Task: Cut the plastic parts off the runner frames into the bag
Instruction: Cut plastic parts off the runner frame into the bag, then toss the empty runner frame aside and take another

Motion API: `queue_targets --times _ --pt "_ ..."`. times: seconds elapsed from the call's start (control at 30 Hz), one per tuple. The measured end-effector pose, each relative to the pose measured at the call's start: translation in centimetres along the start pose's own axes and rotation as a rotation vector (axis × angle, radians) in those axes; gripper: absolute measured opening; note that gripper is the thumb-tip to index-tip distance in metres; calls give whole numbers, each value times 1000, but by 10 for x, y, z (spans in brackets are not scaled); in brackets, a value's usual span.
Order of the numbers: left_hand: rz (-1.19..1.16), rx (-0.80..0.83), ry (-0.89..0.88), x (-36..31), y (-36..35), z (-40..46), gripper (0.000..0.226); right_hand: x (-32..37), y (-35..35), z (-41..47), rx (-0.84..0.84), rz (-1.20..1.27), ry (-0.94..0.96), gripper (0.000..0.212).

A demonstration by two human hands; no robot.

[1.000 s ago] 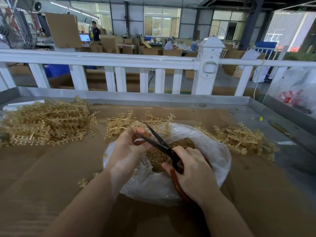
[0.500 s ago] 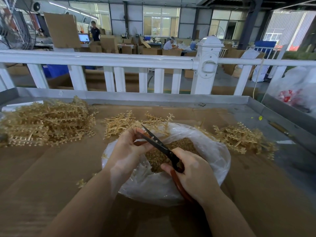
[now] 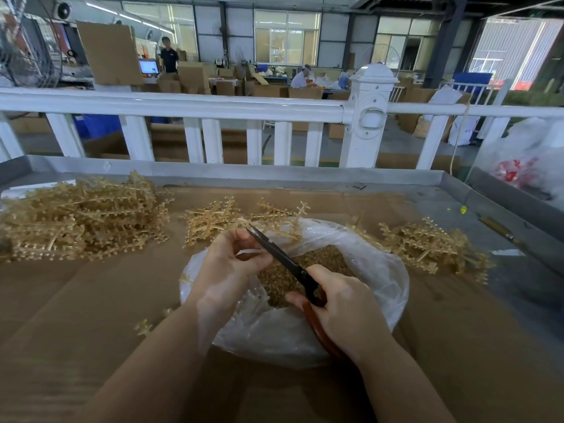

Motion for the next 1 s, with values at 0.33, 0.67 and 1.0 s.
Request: queue_targets --times 0.33,0.67,1.0 --pt "-20 -102 49 0 8 -4 33 -2 9 -3 -207 24 4 33" --pt "-127 -375 -101 -26 42 -6 34 -4 11 -4 -281 53 3 42" --pt "398 -478 295 -20 91 -9 19 -4 8 -3 -248 34 4 28"
Point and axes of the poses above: each hand's wrist, its own z-axis towards the middle knuckle, its own y-axis out of the back of the hand, x = y × z, the point moved 5 cm from there along z, towards the middle knuckle, and after that the axes turned 11 degrees about x, right-handed, at the moved point
